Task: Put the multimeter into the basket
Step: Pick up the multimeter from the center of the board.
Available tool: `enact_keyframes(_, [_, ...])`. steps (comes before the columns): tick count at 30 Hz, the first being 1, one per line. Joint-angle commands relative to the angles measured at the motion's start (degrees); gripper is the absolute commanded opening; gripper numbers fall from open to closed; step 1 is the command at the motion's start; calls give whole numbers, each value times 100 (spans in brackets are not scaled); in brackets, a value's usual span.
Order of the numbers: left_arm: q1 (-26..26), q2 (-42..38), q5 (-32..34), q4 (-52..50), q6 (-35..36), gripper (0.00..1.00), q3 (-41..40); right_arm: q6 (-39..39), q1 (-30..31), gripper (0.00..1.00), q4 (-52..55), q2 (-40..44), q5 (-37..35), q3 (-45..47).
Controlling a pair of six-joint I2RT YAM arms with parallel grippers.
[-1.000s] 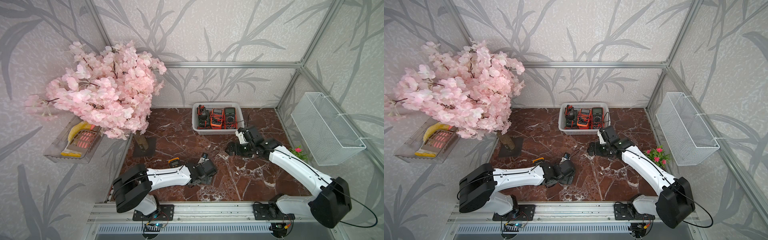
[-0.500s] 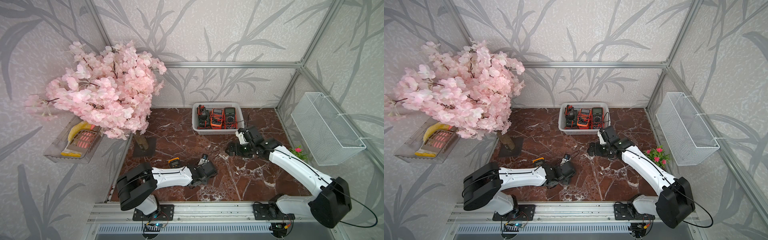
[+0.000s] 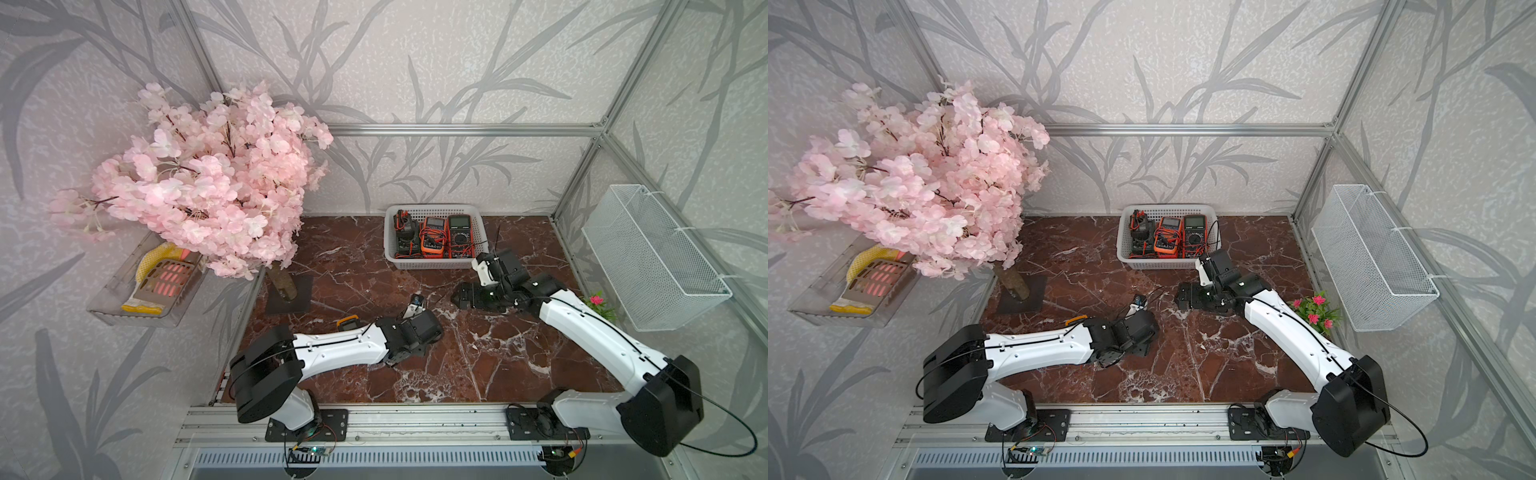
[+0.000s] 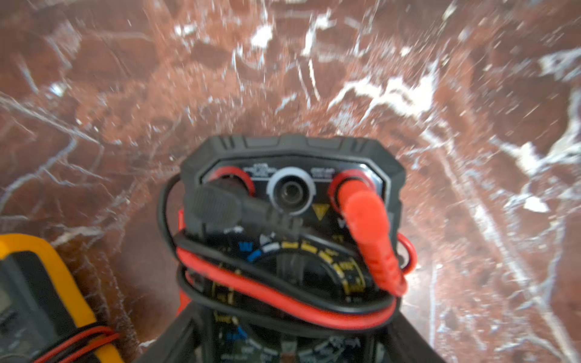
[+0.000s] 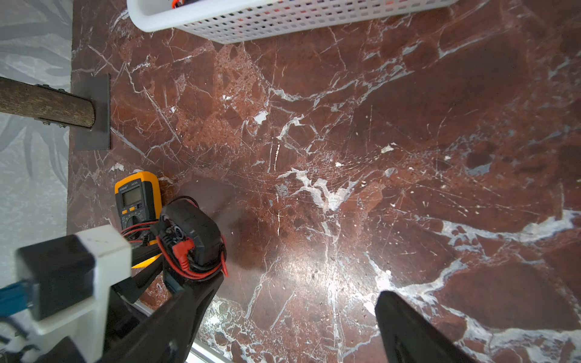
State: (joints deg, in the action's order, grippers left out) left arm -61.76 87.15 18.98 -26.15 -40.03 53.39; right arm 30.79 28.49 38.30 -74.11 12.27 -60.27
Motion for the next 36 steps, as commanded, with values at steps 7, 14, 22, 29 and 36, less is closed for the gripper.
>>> enact_keyframes(7, [136, -348, 581, -375, 313, 49, 795, -3, -164, 95, 98, 219, 38, -263])
enact_keyframes(14, [537, -438, 566, -125, 548, 49, 1288, 65, -330, 95, 68, 309, 123, -271])
enact_keyframes(22, [1144, -143, 171, 13, 1090, 49, 2293, 137, -467, 95, -58, 266, 271, -353])
enact_keyframes(29, [1580, 458, -119, 73, 1537, 49, 3350, 217, -555, 95, -177, 92, 380, -510])
enact_keyframes(36, [1847, 1280, -295, 192, 1782, 49, 4392, 456, -648, 95, -451, -128, 466, -576])
